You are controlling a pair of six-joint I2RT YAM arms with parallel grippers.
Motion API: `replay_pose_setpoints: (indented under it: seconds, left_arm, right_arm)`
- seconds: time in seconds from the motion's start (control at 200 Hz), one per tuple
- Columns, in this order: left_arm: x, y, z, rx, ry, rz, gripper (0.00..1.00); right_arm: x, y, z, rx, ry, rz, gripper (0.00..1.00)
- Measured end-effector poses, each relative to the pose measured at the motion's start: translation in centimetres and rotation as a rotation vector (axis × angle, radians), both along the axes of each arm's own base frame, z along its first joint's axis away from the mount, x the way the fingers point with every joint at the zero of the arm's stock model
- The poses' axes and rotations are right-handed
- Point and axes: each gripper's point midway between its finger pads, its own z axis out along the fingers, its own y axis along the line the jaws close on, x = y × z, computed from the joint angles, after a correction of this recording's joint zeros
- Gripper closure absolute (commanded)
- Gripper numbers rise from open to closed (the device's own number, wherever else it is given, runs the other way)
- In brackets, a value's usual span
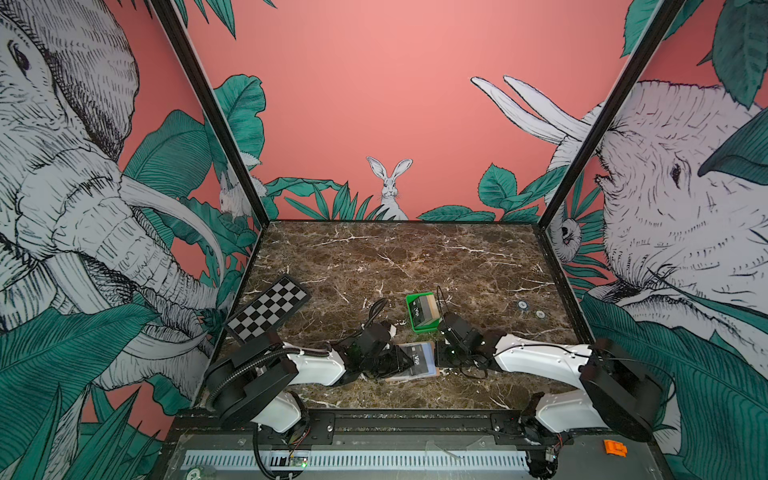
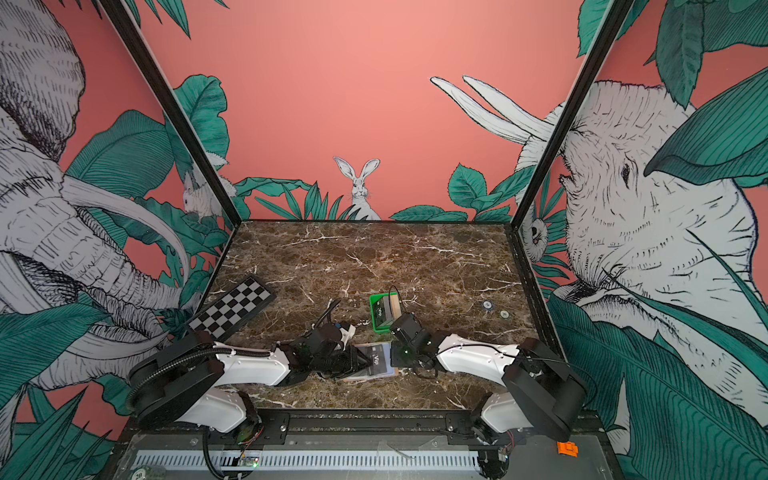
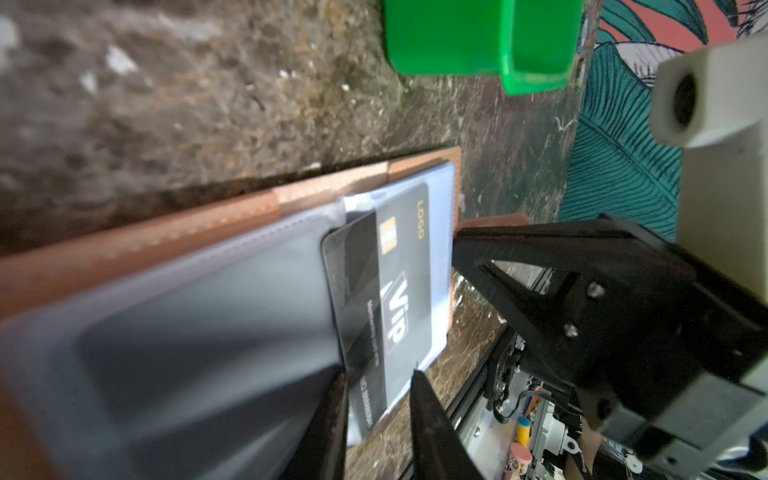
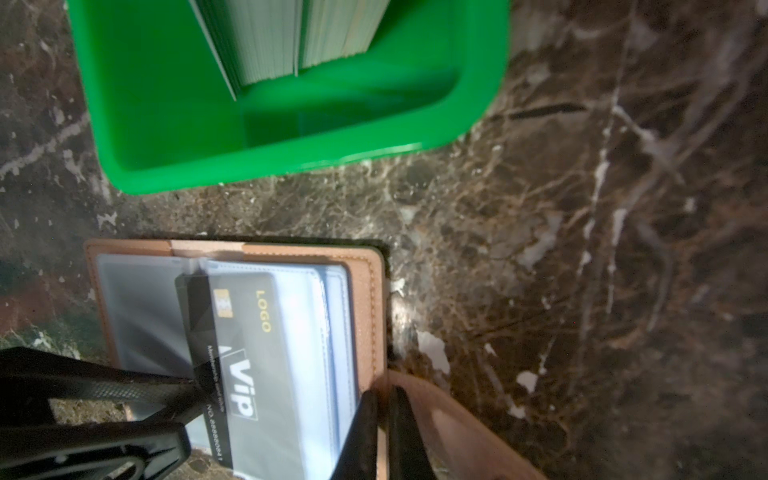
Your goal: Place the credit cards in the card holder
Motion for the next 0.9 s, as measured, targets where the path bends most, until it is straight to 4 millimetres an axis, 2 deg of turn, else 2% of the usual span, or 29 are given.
replay_pose_setpoints:
  seconds: [0.9]
  left_arm:
    - [0.9, -2.0, 0.0, -0.01, -0.006, -0.03, 0.72]
  right_arm:
    - [0.0, 0.0, 0.0, 0.001, 0.0, 0.0, 0.91]
